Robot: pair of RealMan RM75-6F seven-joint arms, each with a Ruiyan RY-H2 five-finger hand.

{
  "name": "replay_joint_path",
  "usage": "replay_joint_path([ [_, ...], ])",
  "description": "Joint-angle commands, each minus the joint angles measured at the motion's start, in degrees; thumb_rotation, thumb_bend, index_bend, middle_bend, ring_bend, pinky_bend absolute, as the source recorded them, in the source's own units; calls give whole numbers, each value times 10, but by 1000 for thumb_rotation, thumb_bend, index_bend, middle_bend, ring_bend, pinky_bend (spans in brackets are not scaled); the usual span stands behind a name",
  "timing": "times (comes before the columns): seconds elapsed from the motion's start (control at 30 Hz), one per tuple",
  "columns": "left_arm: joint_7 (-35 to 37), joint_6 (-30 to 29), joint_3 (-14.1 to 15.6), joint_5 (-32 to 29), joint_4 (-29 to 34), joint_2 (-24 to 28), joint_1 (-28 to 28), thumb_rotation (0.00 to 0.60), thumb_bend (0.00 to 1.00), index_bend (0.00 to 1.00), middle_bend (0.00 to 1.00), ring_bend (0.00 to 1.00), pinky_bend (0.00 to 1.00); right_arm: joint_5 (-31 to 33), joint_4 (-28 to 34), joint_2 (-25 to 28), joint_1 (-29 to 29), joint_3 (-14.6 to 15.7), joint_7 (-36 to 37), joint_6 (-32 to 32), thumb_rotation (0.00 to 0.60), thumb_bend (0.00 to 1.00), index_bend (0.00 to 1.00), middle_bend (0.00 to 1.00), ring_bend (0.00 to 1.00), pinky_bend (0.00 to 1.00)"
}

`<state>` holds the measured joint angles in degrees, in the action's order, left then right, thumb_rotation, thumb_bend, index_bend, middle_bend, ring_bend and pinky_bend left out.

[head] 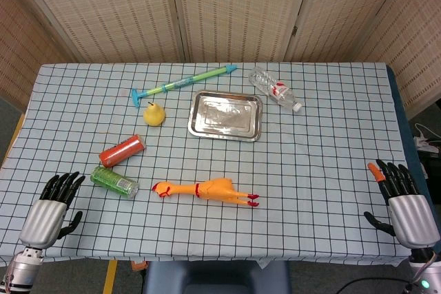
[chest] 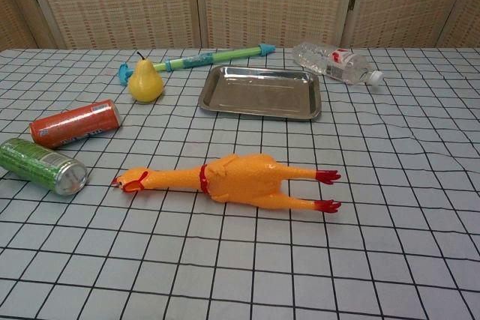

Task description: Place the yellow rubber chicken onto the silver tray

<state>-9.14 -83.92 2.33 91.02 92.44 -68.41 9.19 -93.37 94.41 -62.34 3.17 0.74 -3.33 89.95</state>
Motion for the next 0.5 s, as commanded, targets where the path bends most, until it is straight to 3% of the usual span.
replay_joint_path([
  [0.03,8,2,0,4,-1,-2,1,600,417,0,0,0,76,-2,4,3,-1,1,5,-1,600,111,0,0,0,0],
  [0.2,28,35,-1,6,-7,-30,18,600,414,0,9,0,147,-4,5,3,-2,-2,3,1,600,111,0,0,0,0],
  [0.37,-6,147,-18,-26,16,-52,79,600,406,0,38,17,184,4,4,-1,3,-4,0,-17,600,111,0,0,0,0],
  [0.5,-58,201,-35,-45,18,-88,119,600,405,0,46,24,181,10,2,-2,6,-7,-2,-25,600,111,0,0,0,0],
])
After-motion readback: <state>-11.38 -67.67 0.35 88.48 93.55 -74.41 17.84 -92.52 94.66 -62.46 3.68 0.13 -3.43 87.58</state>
